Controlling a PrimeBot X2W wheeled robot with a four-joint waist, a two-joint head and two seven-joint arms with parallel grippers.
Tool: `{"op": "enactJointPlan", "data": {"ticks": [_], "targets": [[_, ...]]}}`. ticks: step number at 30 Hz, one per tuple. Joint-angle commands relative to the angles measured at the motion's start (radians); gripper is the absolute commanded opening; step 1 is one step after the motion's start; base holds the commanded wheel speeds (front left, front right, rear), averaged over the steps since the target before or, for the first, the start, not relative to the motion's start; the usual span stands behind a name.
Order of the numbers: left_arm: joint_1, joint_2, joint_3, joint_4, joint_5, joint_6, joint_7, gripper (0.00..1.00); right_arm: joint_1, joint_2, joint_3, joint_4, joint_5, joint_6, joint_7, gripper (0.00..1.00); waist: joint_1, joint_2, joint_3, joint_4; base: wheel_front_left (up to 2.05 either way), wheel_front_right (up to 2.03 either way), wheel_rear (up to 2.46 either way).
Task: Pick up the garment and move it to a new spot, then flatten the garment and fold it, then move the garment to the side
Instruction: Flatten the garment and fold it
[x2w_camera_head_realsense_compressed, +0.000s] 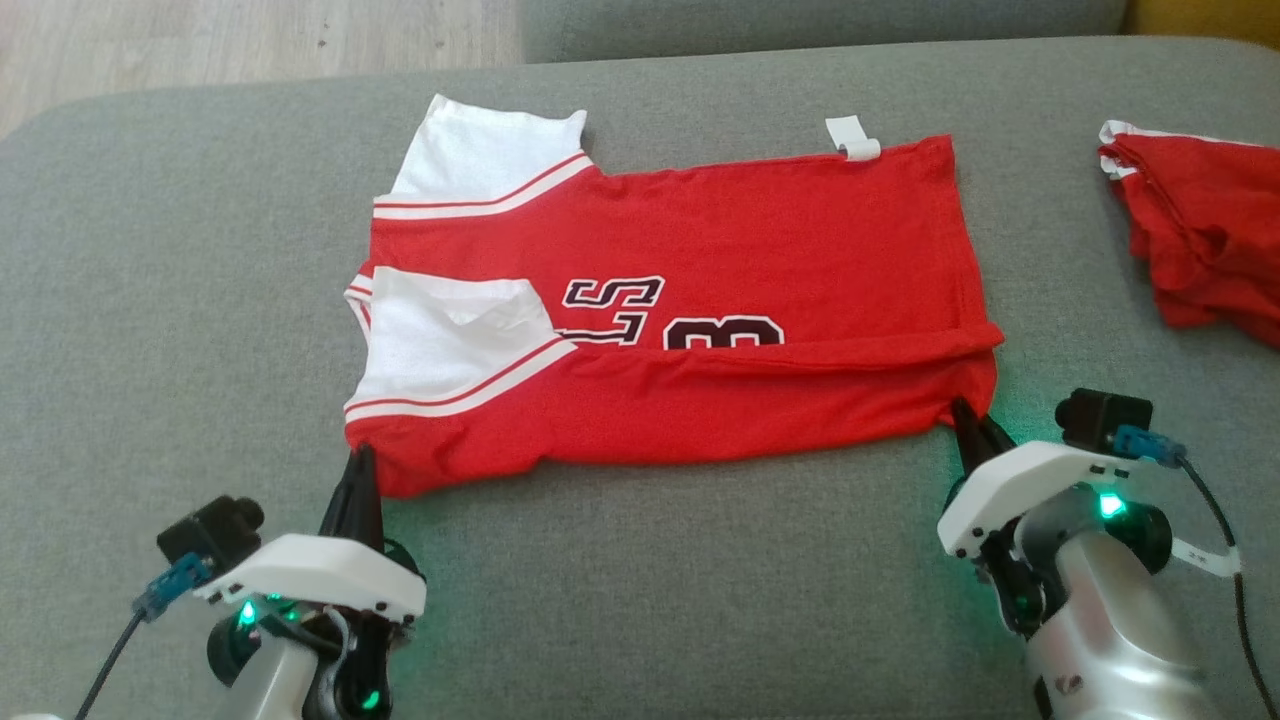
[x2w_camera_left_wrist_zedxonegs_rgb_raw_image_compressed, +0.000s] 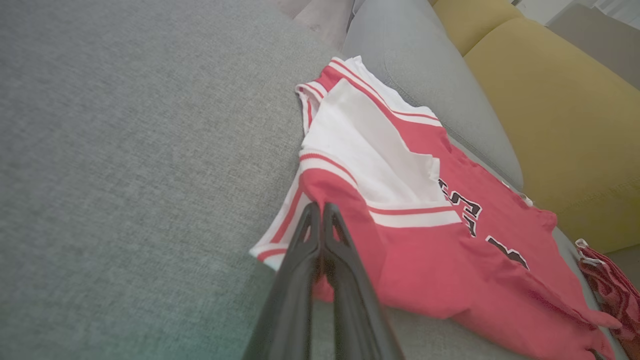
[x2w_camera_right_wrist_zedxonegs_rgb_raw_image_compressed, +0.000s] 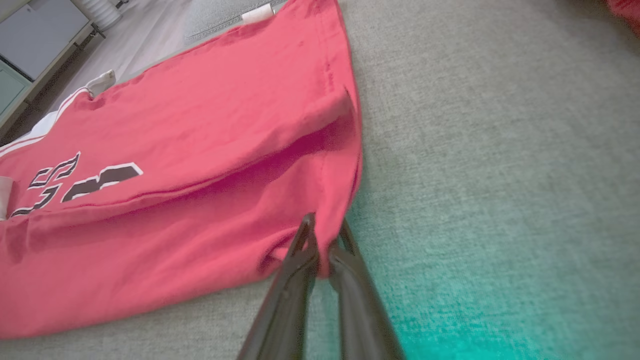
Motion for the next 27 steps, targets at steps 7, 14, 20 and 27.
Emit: {"op": "enactJointPlan", "data": {"ticks": [7, 14, 20, 27], "targets": [[-0.027, 0.046, 0.036, -0.090, 0.017, 0.010, -0.018, 0.00, -0.073, -0.003, 0.035, 0.000, 0.016, 0.007, -0.048, 0.00, -0.0001, 0.0000, -0.031, -0.008, 0.00, 0.00, 0.00], [0.021, 0.090, 0.035, -0.221, 0.030, 0.026, 0.003, 0.00, -0.035, -0.003, 0.014, -0.120, 0.037, 0.007, 0.017, 0.00, -0.0001, 0.0000, -0.088, -0.021, 0.00, 0.00, 0.00], [0.121, 0.124, 0.024, -0.343, 0.036, 0.058, 0.039, 0.00, 0.083, -0.005, -0.004, -0.265, 0.050, 0.007, 0.120, 0.00, -0.0001, 0.0000, -0.114, -0.028, 0.00, 0.00, 0.00], [0.292, 0.136, 0.011, -0.426, 0.015, 0.100, 0.066, 0.00, 0.297, -0.005, -0.062, -0.452, 0.052, 0.007, 0.208, 0.00, -0.0001, 0.0000, -0.125, -0.029, 0.00, 0.00, 0.00]]}}
